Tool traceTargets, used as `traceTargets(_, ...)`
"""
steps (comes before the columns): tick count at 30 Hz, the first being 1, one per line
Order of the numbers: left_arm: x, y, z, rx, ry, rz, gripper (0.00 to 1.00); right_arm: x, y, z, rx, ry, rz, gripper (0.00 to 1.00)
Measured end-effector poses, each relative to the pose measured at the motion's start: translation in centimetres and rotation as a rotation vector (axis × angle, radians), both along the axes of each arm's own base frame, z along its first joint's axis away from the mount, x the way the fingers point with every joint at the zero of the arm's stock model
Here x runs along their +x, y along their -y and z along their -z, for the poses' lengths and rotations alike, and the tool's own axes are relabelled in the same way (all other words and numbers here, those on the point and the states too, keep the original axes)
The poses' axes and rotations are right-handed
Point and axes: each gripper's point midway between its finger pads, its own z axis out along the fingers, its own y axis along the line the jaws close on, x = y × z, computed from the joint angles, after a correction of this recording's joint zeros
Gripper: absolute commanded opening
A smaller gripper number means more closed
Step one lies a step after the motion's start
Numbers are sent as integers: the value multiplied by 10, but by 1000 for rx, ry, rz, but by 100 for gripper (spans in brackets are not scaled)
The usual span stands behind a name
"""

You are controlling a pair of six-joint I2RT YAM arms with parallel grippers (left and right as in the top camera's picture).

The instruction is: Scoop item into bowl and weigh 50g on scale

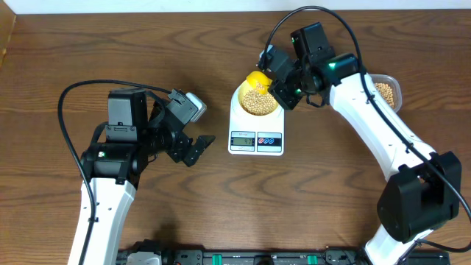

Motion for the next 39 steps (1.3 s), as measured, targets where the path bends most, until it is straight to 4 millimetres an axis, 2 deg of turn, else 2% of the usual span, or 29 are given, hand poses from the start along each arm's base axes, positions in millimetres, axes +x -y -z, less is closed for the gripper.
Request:
traceTargets(10,0,0,0,0,0,0,98,-5,1,0,42,-51,13,1)
traceTargets(17,0,0,0,0,0,0,98,-2,20,-7,152,-132,67,1)
traceTargets(22,0,0,0,0,0,0,98,1,26,-13,223,-161,80,1)
traceTargets(39,0,0,0,0,0,0,98,0,28,-23,318,-197,73,1)
